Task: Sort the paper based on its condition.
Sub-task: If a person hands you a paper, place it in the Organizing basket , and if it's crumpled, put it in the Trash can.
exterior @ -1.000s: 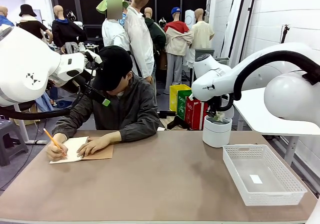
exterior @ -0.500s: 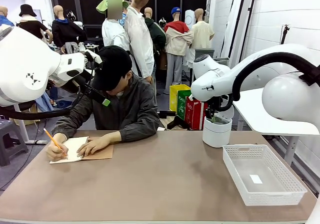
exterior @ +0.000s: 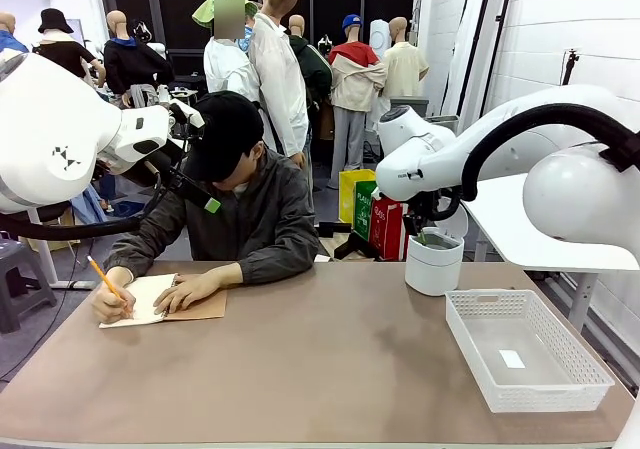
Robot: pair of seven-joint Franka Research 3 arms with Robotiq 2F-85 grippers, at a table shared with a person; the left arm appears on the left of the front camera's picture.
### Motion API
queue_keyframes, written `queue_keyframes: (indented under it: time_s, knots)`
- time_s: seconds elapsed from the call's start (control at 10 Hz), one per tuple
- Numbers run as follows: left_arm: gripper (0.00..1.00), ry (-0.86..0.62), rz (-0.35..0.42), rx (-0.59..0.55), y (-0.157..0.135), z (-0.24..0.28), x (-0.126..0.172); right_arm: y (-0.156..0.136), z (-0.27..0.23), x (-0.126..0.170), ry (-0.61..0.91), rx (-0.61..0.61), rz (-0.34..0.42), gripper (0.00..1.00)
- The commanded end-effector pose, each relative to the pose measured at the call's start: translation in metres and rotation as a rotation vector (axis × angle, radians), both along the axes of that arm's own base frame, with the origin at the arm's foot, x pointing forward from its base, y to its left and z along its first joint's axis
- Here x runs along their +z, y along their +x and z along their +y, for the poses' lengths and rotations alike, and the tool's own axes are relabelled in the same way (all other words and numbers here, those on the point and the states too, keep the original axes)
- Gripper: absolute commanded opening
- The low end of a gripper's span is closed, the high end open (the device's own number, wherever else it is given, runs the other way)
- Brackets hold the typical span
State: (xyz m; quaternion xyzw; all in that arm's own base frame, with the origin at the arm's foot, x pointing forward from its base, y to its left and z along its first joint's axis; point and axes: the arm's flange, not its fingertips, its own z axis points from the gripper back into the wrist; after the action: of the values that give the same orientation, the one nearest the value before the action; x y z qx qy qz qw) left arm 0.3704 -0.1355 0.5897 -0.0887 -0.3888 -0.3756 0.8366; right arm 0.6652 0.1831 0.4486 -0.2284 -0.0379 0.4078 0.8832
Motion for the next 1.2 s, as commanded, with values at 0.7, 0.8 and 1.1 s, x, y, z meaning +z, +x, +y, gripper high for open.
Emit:
queue_keyframes:
  time_s: [0.7, 0.8, 1.1]
  knots:
    - [1.0, -0.004, 0.005, 0.013, 0.0, 0.0, 0.0, -0.002, 0.002, 0.003, -0.008, -0.008, 0.013, 1.0]
    - [1.0, -0.004, 0.005, 0.013, 0.0, 0.0, 0.0, -0.002, 0.002, 0.003, -0.008, -0.008, 0.013, 1.0]
    - [1.0, -0.004, 0.005, 0.013, 0.0, 0.0, 0.0, -0.002, 0.002, 0.003, -0.008, -0.008, 0.013, 1.0]
